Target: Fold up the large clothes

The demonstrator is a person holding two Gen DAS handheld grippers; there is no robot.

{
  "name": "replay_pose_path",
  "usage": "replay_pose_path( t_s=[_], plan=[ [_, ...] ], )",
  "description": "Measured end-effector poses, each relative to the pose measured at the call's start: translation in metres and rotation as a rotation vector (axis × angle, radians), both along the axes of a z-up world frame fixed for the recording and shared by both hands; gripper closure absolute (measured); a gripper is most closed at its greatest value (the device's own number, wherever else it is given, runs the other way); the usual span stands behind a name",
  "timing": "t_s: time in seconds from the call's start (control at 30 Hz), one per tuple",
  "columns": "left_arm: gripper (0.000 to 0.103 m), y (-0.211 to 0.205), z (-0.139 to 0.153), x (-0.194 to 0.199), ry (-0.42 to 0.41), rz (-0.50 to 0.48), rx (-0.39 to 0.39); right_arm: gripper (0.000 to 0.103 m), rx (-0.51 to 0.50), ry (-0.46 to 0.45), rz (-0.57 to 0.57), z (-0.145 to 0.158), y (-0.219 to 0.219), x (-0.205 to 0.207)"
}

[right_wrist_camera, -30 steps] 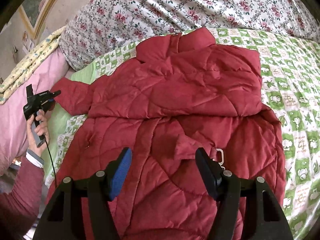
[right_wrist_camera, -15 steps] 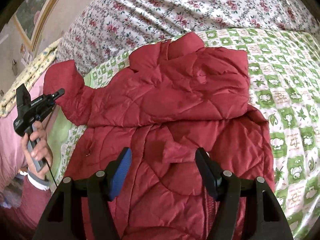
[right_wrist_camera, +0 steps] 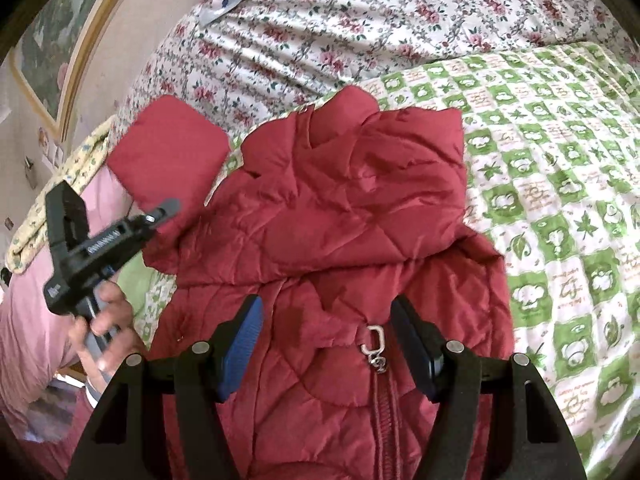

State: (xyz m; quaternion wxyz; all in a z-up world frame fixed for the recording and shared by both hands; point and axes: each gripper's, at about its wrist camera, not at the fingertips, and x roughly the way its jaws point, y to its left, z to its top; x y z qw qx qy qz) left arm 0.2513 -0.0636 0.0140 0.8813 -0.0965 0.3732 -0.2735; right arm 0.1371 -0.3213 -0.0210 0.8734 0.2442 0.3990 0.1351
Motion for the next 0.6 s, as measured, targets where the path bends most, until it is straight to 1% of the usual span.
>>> replay_pose_path(
  t_s=[0.17,0.23,0.3,0.4,0.47,0.6],
  plan=[
    [0.096,-0.043,-0.019,-0.001,0.025,-0.058,0.029,0.034,0.028,-0.013,-0.029,0.000,-0.015,0.002],
    [0.096,-0.054,-0.028,-0.001,0.024,-0.061,0.051,0.034,0.044,-0.012,-0.042,-0.003,-0.020,0.005],
    [0.096,-0.066,-0.044,0.004,0.052,-0.060,0.074,0.034,0.077,-0.002,-0.064,-0.007,-0.028,0.009],
    [0.096,-0.073,-0.063,0.009,0.101,-0.068,0.078,0.034,0.121,-0.005,-0.081,-0.010,-0.037,0.015],
    [0.096,-0.075,-0.070,0.008,0.118,-0.081,0.079,0.034,0.139,-0.007,-0.089,-0.010,-0.040,0.021],
    [0.096,-0.076,-0.074,0.004,0.124,-0.091,0.089,0.034,0.195,-0.009,-0.082,-0.012,-0.042,0.043]
  ],
)
